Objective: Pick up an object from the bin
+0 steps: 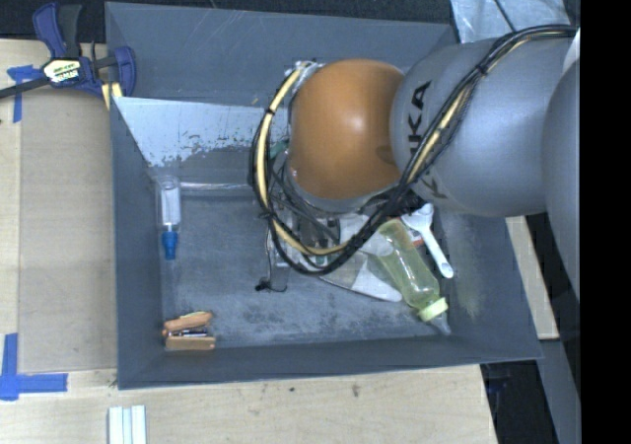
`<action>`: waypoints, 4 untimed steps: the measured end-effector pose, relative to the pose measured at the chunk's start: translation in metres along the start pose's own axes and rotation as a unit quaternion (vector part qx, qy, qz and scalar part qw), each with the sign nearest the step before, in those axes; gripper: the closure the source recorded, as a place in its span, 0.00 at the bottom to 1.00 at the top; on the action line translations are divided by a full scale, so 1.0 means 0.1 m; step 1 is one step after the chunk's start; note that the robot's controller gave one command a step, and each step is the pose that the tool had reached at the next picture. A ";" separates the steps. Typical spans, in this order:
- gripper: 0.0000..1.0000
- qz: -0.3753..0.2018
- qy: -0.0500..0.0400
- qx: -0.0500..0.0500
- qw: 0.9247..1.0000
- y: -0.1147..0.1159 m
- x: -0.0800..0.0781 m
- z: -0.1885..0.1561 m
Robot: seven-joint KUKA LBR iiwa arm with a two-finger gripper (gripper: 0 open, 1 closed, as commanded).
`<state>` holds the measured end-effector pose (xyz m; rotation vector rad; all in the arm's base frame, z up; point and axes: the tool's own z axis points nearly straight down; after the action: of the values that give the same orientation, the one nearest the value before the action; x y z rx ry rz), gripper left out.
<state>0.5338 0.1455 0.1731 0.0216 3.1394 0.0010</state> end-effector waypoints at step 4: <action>0.00 0.144 0.001 0.001 0.990 -0.40 -0.45 0.69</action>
Offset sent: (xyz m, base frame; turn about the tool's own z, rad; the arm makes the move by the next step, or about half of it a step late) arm -0.0190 -0.0367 -0.0290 0.3678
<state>0.5787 0.1052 0.1045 0.4748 3.1061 -0.0002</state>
